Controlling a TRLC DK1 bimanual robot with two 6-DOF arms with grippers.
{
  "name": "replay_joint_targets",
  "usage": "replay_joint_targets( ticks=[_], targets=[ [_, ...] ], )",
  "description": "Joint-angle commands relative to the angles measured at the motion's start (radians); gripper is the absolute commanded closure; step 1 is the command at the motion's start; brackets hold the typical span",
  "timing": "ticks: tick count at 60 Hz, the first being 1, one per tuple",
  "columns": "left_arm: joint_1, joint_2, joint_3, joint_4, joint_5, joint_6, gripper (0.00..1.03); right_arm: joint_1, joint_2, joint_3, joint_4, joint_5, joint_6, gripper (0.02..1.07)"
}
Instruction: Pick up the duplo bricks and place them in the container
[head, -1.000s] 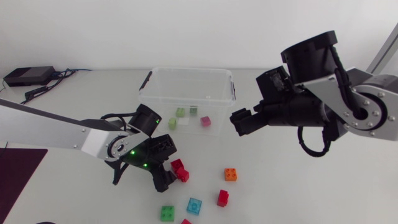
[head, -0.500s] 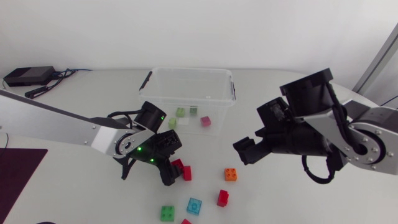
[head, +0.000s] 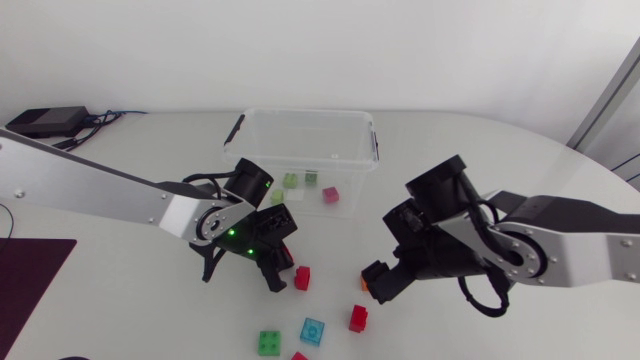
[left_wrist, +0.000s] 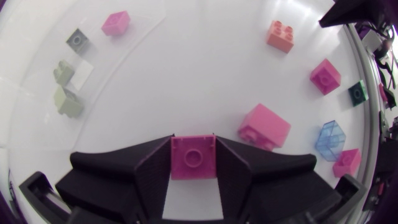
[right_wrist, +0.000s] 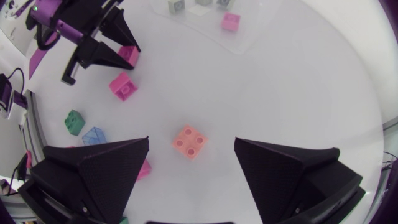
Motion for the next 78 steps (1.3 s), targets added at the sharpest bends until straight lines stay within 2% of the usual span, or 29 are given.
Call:
replay_joint_targets(
  ticks=[1,14,25,28,36,48,60,73,78],
  targets=[
    [0.02,-0.059,-0.023,-0.027,-0.001,-0.006,0.84,0.011,0.063,0.023,-0.012,-0.008,0.016,0.08],
    [0.071,-0.287,-0.045,-0.075,0.001,-0.007,0.84,0.036,0.185,0.092,-0.018,-0.005,0.065,0.11],
    [0.103,-0.462,-0.014,-0.064,0.001,-0.038,0.84,0.021,0.278,0.167,-0.099,0.017,0.096,0.13],
    [0.11,-0.499,-0.008,-0.01,0.001,-0.072,0.84,0.013,0.298,0.193,-0.142,0.024,0.113,0.16],
    [0.121,-0.51,-0.003,0.131,-0.004,-0.145,0.84,-0.013,0.332,0.255,-0.246,0.049,0.134,0.16],
    [0.103,-0.476,-0.012,0.363,-0.125,-0.228,0.84,-0.025,0.401,0.374,-0.391,0.032,0.182,0.16],
    [0.092,-0.427,0.009,0.493,-0.197,-0.25,0.84,-0.044,0.497,0.439,-0.435,-0.005,0.211,0.17],
    [0.101,-0.303,0.072,0.61,-0.248,-0.256,0.84,-0.029,0.517,0.46,-0.444,-0.032,0.225,0.32],
    [0.121,-0.235,0.109,0.627,-0.249,-0.257,0.84,-0.024,0.513,0.457,-0.443,-0.032,0.226,0.43]
  ],
)
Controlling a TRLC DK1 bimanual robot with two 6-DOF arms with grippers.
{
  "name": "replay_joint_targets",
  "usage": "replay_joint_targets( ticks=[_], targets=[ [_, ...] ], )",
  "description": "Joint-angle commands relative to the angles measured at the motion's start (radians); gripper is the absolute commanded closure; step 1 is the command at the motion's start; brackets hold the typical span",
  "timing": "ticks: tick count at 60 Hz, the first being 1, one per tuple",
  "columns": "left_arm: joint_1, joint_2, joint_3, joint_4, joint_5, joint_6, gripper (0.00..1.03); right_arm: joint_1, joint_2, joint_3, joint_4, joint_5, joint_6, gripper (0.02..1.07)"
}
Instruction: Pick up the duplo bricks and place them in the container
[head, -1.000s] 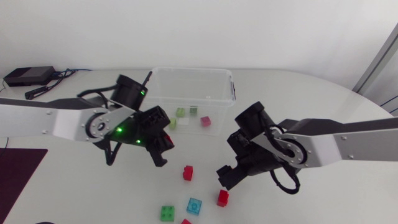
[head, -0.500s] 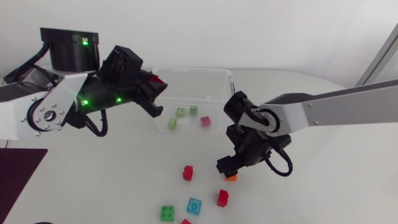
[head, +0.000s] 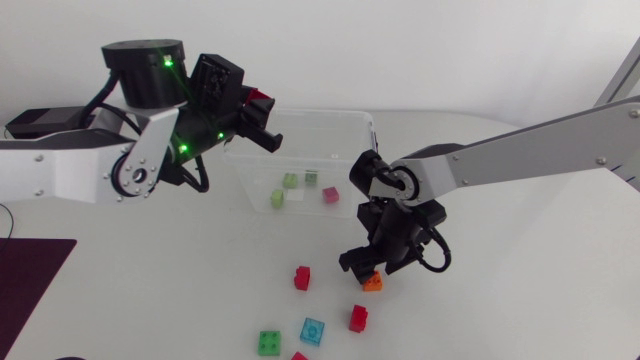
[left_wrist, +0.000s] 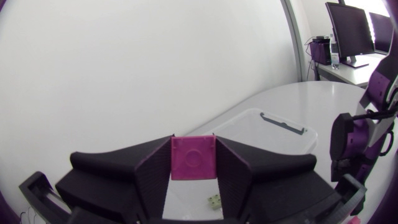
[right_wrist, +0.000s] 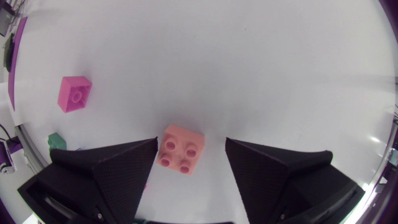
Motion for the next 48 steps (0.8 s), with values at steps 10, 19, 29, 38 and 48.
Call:
replay_joint_targets(
  ticks=[10,19,29,38,48],
  targets=[
    [0.053,0.158,0.108,0.052,-0.012,-0.041,0.84,0.026,0.003,-0.003,-0.005,-0.004,0.027,0.63],
    [0.073,0.226,0.154,0.064,-0.014,-0.048,0.84,0.043,0.003,-0.012,-0.001,-0.003,0.024,0.73],
    [0.088,0.308,0.215,0.069,-0.017,-0.064,0.83,0.046,-0.071,-0.038,-0.01,0.022,-0.001,0.78],
    [0.088,0.37,0.289,0.004,-0.02,-0.068,0.74,0.044,-0.172,-0.021,-0.053,0.037,-0.01,0.78],
    [0.09,0.295,0.278,-0.105,-0.02,-0.076,0.12,0.015,-0.281,0.066,-0.117,0.048,-0.033,0.77]
  ],
)
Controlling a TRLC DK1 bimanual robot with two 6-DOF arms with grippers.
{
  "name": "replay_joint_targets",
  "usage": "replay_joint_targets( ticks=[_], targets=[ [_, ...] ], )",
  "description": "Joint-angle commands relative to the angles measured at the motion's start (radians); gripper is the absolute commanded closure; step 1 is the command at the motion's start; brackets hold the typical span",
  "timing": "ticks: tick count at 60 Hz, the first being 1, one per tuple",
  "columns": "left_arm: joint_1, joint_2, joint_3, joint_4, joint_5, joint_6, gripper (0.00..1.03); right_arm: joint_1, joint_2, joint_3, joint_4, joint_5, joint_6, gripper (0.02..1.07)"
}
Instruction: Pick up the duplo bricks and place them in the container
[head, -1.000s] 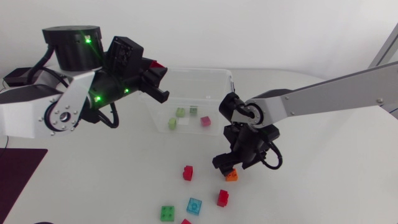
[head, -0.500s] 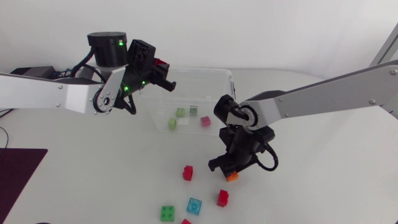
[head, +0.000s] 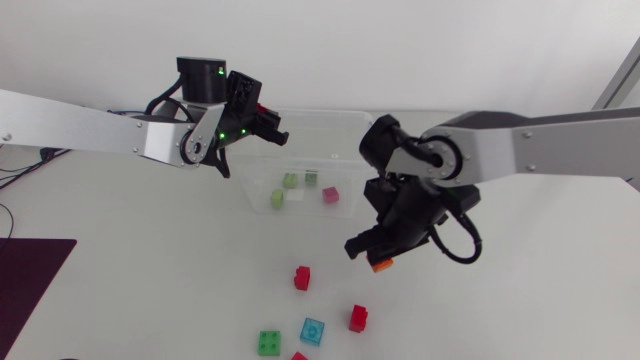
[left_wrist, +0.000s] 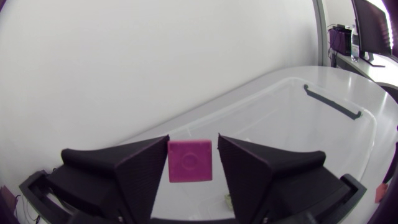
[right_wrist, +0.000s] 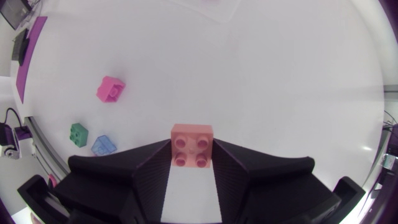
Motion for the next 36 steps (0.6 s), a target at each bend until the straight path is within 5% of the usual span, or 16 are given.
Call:
replay_joint_targets(
  ticks=[1,15,28,36],
  targets=[
    [0.007,-0.061,0.013,-0.043,-0.004,-0.028,0.11,-0.016,-0.066,0.073,-0.031,0.009,-0.018,0.77],
    [0.016,-0.362,-0.072,-0.323,0.1,-0.028,0.1,-0.027,-0.128,0.226,-0.031,0.015,-0.018,0.76],
    [0.038,-0.512,-0.126,-0.741,0.291,0.069,0.1,-0.017,-0.121,0.289,0.12,0.058,-0.022,0.76],
    [0.019,-0.601,-0.287,-0.779,0.314,0.182,0.1,-0.027,-0.073,0.298,0.233,0.062,-0.035,0.76]
  ],
)
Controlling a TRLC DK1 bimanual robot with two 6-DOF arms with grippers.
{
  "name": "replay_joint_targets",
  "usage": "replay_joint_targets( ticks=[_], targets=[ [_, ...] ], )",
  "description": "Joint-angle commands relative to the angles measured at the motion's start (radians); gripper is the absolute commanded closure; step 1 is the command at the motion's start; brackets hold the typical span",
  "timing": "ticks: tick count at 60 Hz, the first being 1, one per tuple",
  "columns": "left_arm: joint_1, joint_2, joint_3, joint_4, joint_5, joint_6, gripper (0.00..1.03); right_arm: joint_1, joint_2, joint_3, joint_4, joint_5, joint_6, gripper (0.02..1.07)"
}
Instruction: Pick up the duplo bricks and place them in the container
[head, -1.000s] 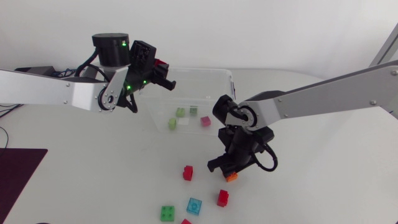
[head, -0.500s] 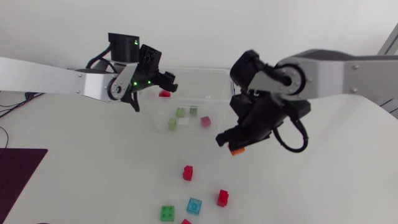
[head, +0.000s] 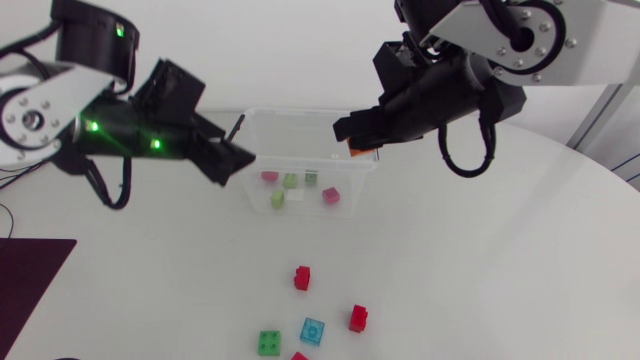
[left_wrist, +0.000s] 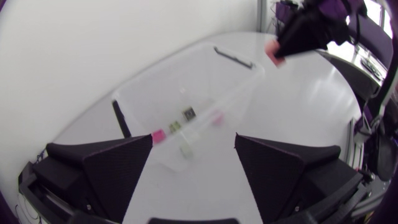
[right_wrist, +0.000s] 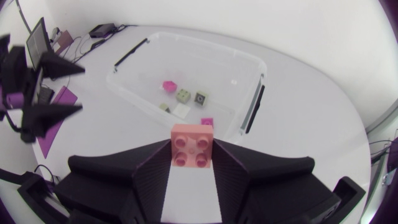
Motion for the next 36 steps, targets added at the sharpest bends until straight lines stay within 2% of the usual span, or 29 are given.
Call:
replay_joint_targets(
  ticks=[1,9,22,32,33,36],
  targets=[
    [-0.016,-0.058,-0.134,-0.038,0.027,0.095,0.1,-0.003,0.052,0.028,0.057,0.01,-0.019,0.76],
    [-0.045,-0.104,-0.225,-0.113,0.07,0.163,0.1,-0.013,0.113,0.037,0.164,0.033,-0.042,0.75],
    [-0.183,-0.13,-0.363,-0.116,0.07,0.191,0.1,-0.052,0.248,0.086,0.298,0.051,-0.075,0.75],
    [-0.285,-0.126,-0.42,-0.116,0.069,0.197,0.1,-0.089,0.345,0.158,0.336,0.057,-0.096,0.72],
    [-0.3,-0.121,-0.429,-0.116,0.069,0.203,0.1,-0.092,0.354,0.166,0.335,0.057,-0.096,0.68],
    [-0.323,-0.11,-0.44,-0.116,0.067,0.215,0.1,-0.098,0.368,0.183,0.335,0.06,-0.102,0.44]
  ],
)
